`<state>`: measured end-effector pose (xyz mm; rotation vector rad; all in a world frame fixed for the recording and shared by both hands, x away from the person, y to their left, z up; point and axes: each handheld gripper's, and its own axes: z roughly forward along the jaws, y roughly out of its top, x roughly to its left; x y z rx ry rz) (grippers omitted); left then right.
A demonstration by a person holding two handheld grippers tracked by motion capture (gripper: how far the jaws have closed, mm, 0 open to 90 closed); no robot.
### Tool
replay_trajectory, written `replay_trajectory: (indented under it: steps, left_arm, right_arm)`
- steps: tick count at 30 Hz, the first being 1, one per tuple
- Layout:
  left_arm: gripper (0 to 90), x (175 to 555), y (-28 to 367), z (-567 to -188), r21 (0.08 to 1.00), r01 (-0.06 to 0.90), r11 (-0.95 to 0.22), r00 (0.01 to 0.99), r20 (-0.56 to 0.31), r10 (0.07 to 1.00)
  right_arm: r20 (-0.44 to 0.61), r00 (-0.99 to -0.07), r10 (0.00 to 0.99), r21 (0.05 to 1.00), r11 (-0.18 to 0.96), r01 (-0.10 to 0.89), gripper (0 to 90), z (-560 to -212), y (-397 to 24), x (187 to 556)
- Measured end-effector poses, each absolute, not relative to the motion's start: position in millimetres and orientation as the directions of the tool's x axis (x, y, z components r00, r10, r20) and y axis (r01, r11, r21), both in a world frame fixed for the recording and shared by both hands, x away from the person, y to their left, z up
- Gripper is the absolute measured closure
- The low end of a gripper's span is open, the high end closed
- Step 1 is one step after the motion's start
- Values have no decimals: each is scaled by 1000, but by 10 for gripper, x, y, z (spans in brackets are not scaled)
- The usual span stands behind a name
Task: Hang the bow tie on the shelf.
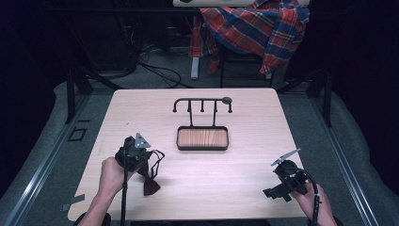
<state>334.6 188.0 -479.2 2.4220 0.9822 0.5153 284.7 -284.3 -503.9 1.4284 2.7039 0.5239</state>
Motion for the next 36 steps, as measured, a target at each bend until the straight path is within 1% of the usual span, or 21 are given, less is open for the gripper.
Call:
replay_trajectory:
  steps: [17,26,34,35,36]
  left_arm:
    - [892,3446,1945,-4666,580,551,-600,628,185,756]
    - [892,3466,1964,-4637,580,549,-602,627,192,755]
    - [892,3466,1972,-4600,579,540,-611,629,206,750]
    - [892,3468,1957,-4561,592,528,-608,624,215,751]
    - [892,3469,1945,-4536,599,525,-605,624,212,752]
  right_arm:
    - [117,-579,807,306,525,794,154,-5040,-2858,2854]
    - [134,-559,818,329,495,804,154,-5042,-2878,2852]
    - [125,-578,806,313,521,794,155,-5051,-2842,2874]
    - [112,-577,809,306,524,795,155,-5044,-2862,2854]
    - [128,-573,809,315,515,797,155,-5044,-2868,2840]
